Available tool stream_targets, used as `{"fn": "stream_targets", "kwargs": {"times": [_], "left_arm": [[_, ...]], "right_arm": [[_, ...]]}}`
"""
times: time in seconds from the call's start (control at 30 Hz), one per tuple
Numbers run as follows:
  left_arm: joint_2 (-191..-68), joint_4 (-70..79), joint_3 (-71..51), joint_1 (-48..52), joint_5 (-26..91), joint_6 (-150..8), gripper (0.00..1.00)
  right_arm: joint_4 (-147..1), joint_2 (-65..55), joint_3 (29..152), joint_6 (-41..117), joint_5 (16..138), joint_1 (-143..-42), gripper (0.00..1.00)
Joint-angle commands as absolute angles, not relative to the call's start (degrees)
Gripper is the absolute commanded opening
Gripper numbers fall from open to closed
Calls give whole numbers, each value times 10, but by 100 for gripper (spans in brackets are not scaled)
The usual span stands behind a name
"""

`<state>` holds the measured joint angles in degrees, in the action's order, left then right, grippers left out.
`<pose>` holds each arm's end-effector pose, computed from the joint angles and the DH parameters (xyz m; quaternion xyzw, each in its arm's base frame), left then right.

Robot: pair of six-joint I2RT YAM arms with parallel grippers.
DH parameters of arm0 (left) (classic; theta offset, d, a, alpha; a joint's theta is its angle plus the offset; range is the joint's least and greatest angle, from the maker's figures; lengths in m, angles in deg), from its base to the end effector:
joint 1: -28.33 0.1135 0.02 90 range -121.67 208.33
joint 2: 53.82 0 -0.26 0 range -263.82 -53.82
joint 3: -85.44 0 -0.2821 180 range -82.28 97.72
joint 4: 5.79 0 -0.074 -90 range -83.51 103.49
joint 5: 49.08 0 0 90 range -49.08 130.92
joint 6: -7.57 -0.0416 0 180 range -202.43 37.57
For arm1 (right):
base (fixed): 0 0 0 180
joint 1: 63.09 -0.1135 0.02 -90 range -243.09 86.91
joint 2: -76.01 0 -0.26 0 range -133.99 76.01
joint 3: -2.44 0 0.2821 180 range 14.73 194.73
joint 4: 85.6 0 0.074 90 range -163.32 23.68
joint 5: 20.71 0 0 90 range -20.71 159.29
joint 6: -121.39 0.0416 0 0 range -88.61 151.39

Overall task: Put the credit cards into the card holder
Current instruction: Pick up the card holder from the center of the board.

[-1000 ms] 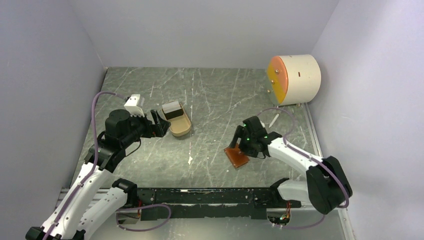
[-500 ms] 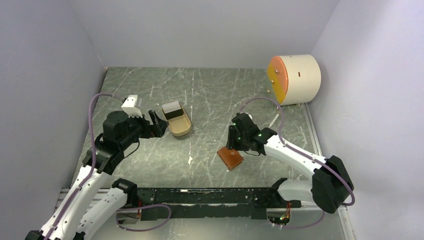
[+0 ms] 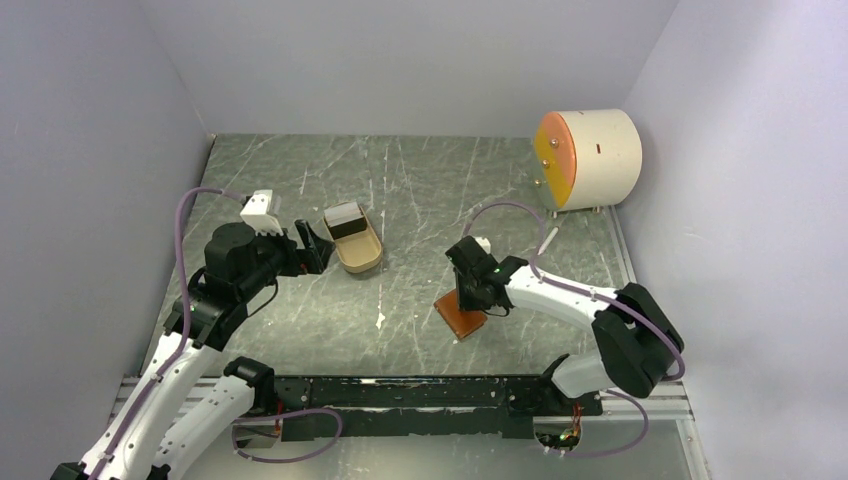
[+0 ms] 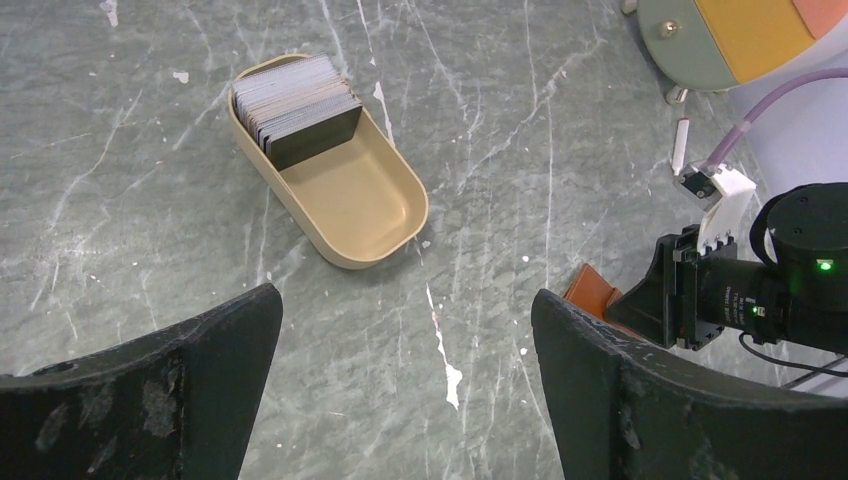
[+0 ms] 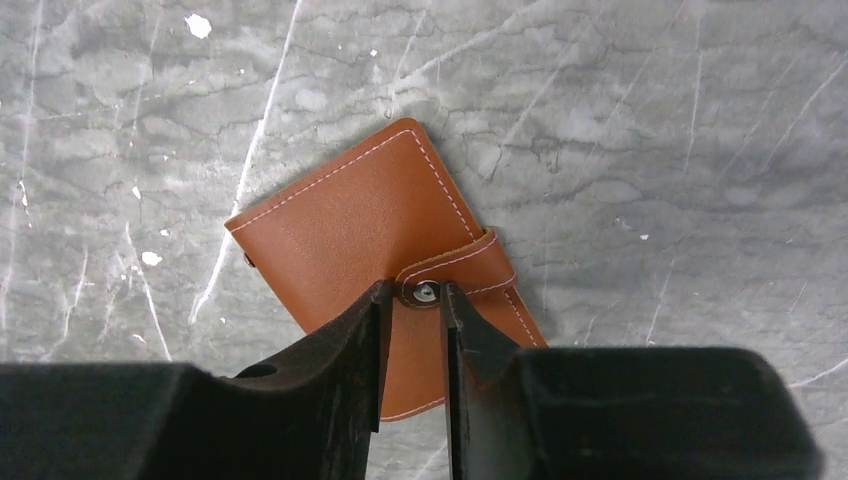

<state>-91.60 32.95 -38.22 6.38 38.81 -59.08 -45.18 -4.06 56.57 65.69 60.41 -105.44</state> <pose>0.1760 -0.0726 0.3227 0.0005 0.8200 -0.2343 0.5222 0.2076 0.1805 0.1408 -0.0527 0.9746 0.0672 0.2072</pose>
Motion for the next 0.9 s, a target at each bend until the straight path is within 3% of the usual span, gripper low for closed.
{"fn": "stream_targets", "kwargs": {"times": [0.0, 0.5, 0.57, 0.77, 0.87], "left_arm": [[-909, 334, -382, 60, 405, -594, 99], [-914, 334, -381, 60, 403, -595, 99], [-913, 334, -380, 59, 404, -595, 99], [-914, 335, -380, 60, 406, -592, 99], [-916, 337, -380, 60, 410, -586, 98]], "right_arm": [[-451, -58, 579, 650, 565, -1065, 28], [-433, -99, 598, 654, 520, -1095, 34], [-432, -103, 599, 656, 516, -1097, 29], [-430, -96, 600, 668, 507, -1098, 0], [-430, -80, 599, 676, 509, -1098, 0]]}}
